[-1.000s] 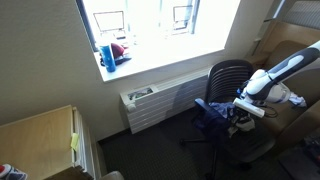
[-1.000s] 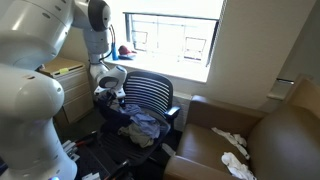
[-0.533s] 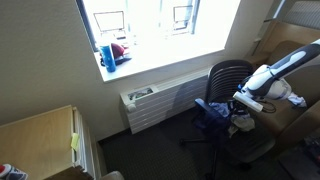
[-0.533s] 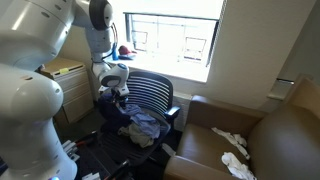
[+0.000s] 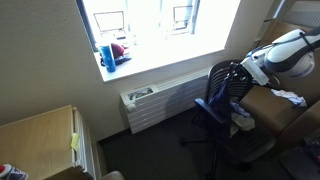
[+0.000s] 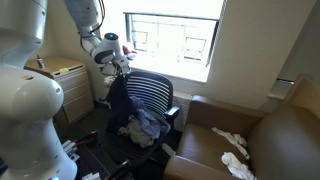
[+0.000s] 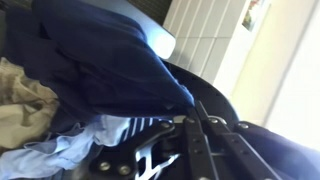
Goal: Move the t-shirt from the armrest to the seat of the chair
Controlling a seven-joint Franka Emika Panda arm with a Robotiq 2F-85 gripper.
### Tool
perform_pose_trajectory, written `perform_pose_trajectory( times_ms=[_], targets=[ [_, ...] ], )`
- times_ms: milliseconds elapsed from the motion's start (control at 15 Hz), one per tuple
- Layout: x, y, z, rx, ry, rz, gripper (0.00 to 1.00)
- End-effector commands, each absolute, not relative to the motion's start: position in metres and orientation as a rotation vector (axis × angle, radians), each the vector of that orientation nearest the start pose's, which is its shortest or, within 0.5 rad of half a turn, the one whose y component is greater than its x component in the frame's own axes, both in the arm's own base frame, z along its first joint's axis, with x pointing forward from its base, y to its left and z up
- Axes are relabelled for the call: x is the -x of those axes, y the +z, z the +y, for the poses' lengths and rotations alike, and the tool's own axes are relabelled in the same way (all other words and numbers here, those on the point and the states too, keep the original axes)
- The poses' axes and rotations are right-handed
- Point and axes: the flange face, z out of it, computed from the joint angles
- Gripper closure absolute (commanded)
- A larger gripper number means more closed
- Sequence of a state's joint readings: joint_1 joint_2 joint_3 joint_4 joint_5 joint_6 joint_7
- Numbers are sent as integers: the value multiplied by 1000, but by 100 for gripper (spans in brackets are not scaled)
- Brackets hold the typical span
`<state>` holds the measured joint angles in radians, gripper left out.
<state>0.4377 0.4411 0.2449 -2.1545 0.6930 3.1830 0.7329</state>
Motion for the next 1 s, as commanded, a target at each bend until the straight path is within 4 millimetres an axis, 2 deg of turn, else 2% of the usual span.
perform_pose_trajectory(
  times_ms=[0,200,333,400,467,600,667,733,800,933],
  targets=[
    [-475,331,316,2182,-461,1090,99],
    [-459,384,295,2022,-602,1136,99],
    [-448,396,255,2051,-746,1087,99],
    [-466,384,292,2040,-655,1102,99],
    [-463,388,283,2042,-671,1099,98],
    [-463,386,284,2046,-663,1101,99],
    [-478,383,271,1976,-830,1110,99],
    [-510,420,241,1956,-840,1121,99],
    [-518,424,226,1913,-870,1155,99],
    [-550,448,180,1841,-946,1206,99]
  ],
)
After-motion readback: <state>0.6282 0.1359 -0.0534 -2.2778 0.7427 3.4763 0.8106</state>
